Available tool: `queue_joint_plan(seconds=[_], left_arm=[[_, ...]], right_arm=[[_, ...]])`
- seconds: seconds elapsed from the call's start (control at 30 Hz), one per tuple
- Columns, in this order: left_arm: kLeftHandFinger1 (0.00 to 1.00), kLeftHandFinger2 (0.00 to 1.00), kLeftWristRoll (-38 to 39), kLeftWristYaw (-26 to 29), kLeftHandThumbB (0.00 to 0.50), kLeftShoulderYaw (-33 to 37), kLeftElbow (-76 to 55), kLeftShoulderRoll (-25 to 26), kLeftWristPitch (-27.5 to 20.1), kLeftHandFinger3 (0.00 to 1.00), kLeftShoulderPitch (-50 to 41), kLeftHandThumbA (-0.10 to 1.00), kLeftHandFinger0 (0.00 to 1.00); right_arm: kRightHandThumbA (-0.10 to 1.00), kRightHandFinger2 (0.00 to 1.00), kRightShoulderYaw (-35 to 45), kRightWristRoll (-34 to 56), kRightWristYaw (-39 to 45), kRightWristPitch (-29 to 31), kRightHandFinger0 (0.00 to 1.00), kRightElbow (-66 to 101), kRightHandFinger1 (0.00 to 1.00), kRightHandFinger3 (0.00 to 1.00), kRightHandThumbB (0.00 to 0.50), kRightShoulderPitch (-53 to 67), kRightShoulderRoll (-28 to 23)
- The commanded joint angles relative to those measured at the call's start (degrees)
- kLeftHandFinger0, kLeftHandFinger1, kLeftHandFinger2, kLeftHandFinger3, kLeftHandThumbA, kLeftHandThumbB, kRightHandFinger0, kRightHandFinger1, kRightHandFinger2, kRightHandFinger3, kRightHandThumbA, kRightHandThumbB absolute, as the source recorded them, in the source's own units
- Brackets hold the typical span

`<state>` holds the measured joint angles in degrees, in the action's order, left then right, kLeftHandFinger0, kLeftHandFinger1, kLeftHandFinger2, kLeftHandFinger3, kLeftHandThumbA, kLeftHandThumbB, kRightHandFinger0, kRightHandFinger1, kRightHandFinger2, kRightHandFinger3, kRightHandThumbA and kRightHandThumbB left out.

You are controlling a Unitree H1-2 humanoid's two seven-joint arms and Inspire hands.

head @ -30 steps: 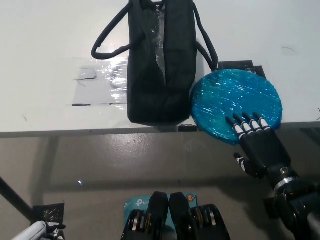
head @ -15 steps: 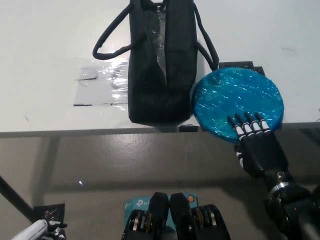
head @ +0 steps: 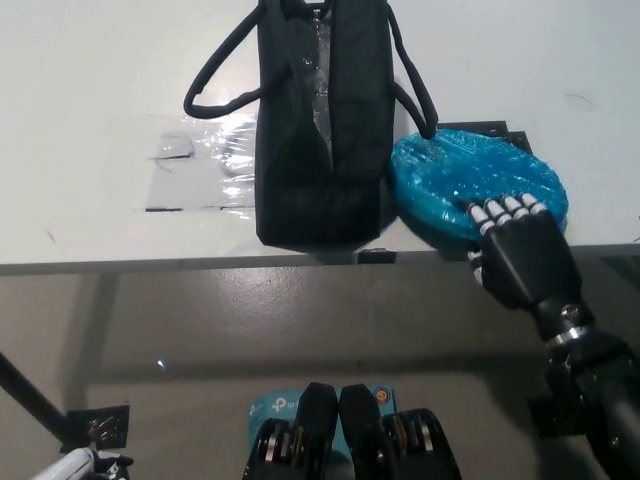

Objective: The robot uses its right hand to pick up a stack of plates kept in the middle of the desk and put it inside a bag kept next to it

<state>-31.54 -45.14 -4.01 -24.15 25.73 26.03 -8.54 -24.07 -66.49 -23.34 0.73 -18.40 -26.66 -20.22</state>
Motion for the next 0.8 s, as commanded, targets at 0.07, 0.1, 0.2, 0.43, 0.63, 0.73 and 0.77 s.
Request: queue_joint_plan(seconds=[0.07,0.1,0.2,0.43,0.63,0.73,0.77], left_arm=[[0.74,0.85,-0.1,0.3,0.000,-0.5,-2.3,0.6,0.9,0.94,-0.5,0.41,0.76],[0.73,0.85,0.0,0.4,0.000,-0.4,-2.3,0.7,0.9,0.94,-0.6,0.40,0.75],[0.73,0.85,-0.3,0.4,0.000,-0.7,-2.5,0.3,0.9,0.94,-0.7,0.39,0.75],[0.75,0.86,0.1,0.7,0.000,-0.4,-2.1,0.8,0.9,0.95,-0.6,0.44,0.76],[0.74,0.85,0.0,0.8,0.000,-0.6,-2.4,0.7,0.9,0.97,-0.7,0.39,0.75],[0.72,0.84,0.1,0.9,0.000,-0.7,-2.2,0.6,0.9,0.97,-0.7,0.38,0.74],[0.73,0.84,-0.2,0.6,0.000,-0.9,-2.3,0.4,0.9,0.97,-0.7,0.38,0.74]], right_arm=[[-0.10,0.00,1.6,4.0,-4.9,5.8,0.00,4.0,0.00,0.07,0.065,-2.8,-1.4],[-0.10,0.03,2.3,5.7,-3.7,6.1,0.00,4.1,0.00,0.01,0.064,-2.3,-1.2],[-0.10,0.15,5.1,11.5,-0.4,6.5,0.00,5.1,0.00,0.00,0.336,-1.2,0.0],[-0.10,0.23,21.5,40.3,9.2,-0.3,0.00,11.9,0.00,0.07,0.226,2.7,7.8],[-0.10,0.00,39.2,68.8,13.2,-15.5,0.00,20.8,0.00,0.13,0.086,-0.1,16.5],[-0.10,0.09,44.3,74.3,11.8,-20.8,0.00,24.5,0.00,0.26,0.015,-2.3,18.7],[-0.10,0.17,45.2,75.5,11.5,-20.9,0.00,25.1,0.00,0.30,0.006,-3.0,18.8]])
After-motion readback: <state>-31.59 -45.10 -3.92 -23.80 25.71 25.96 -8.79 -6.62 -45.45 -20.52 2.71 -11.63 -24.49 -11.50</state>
